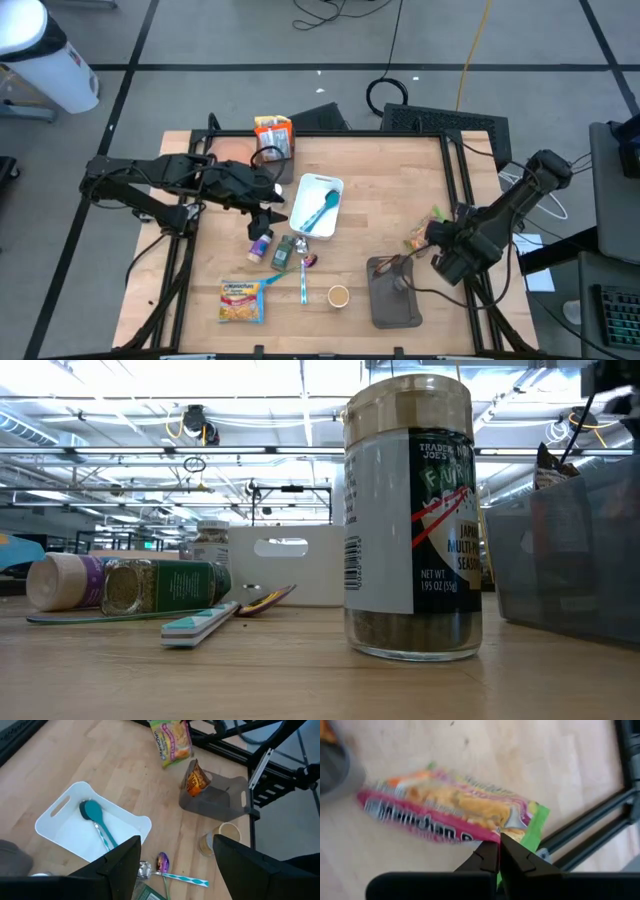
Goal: Pick & Place Food Item
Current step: Put the green noodle pack into the top black bin
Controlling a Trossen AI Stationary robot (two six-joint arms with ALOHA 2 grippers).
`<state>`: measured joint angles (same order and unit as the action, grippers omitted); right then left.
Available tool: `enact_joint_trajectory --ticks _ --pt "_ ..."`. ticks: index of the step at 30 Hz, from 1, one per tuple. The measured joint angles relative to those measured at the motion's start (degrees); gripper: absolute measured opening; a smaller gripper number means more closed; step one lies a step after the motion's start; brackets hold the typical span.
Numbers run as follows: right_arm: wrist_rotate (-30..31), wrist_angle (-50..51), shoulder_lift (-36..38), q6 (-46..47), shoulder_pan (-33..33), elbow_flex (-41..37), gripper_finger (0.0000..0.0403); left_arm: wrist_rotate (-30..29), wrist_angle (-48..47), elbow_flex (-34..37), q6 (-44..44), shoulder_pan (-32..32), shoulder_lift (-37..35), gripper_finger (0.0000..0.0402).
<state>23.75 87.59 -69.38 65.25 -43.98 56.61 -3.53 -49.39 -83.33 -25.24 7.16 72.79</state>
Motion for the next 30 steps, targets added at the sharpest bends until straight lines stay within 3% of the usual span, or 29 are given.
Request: enact_joint_trajectory --ticks 7,15,24,27,30 --pt "4.55 2.43 -0.01 -3.26 3.50 5.38 0.0000 0.35 -0.04 0.00 0.88 -0.51 0.87 0.0255" --pt "10.65 2.51 -0.07 -11.53 8.29 10.25 0.0000 5.06 0.45 -0.01 0.66 -3.89 1.38 0.0255" --pt "25.10 -1.74 -0.07 -30.41 10.81 21.80 0.0000 27.40 10.27 0.01 2.68 -12.96 3.35 0.0255" --pt "27.88 -10.84 -0.07 -40.87 12.20 24.80 0.0000 37.04 18.95 -0.13 1.72 -16.09 5.41 0.0255" --pt "28.78 -26.39 -0.02 -54.91 13.62 25.73 0.0000 46.10 26.83 -0.01 -0.84 -18.73 8.28 0.0255"
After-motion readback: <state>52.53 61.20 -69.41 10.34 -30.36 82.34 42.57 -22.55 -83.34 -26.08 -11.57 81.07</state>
